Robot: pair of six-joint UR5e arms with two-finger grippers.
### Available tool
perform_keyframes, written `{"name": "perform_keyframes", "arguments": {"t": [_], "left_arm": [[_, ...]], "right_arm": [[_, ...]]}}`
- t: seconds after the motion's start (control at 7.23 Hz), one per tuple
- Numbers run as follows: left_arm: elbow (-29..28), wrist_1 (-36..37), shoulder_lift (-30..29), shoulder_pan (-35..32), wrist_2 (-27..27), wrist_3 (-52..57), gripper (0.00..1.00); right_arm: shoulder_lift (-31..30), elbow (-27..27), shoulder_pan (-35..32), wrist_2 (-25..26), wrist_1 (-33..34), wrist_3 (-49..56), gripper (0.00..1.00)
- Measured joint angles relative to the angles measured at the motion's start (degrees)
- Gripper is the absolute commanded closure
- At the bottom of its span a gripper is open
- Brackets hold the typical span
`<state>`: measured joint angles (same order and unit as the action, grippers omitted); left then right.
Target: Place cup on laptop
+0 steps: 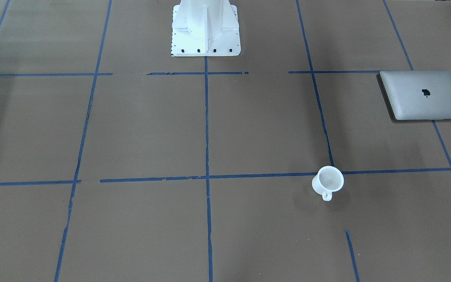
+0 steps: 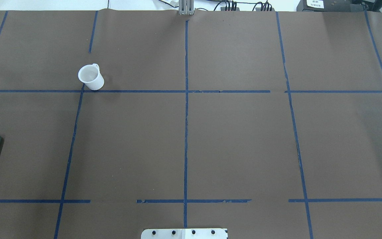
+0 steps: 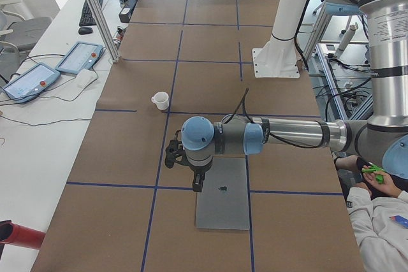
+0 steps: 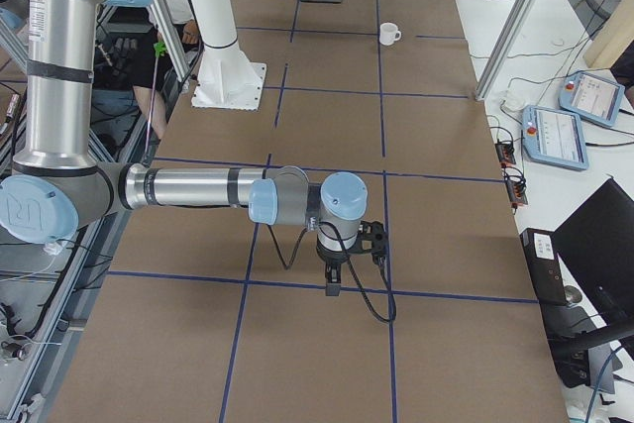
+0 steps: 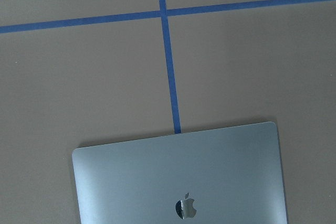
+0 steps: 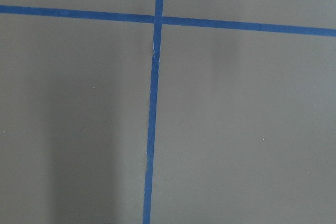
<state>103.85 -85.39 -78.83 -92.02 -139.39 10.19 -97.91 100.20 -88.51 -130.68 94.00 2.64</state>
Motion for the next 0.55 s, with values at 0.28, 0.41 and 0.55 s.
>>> {"name": "perform_keyframes", "arguments": {"t": [0.28, 0.41, 0.55], "left_arm": [[0.7, 0.9, 0.0, 0.0, 0.3, 0.3, 0.00], [1.4, 2.2, -0.4, 0.0, 0.8, 0.4, 0.00], [2.5, 2.7, -0.6, 0.1, 1.5, 0.1, 0.00]], "right_arm": [[0.0, 0.0, 0.0, 0.0, 0.0, 0.0, 0.00], [0.0, 0.0, 0.0, 0.0, 0.0, 0.0, 0.00], [0.0, 0.0, 0.0, 0.0, 0.0, 0.0, 0.00]]}}
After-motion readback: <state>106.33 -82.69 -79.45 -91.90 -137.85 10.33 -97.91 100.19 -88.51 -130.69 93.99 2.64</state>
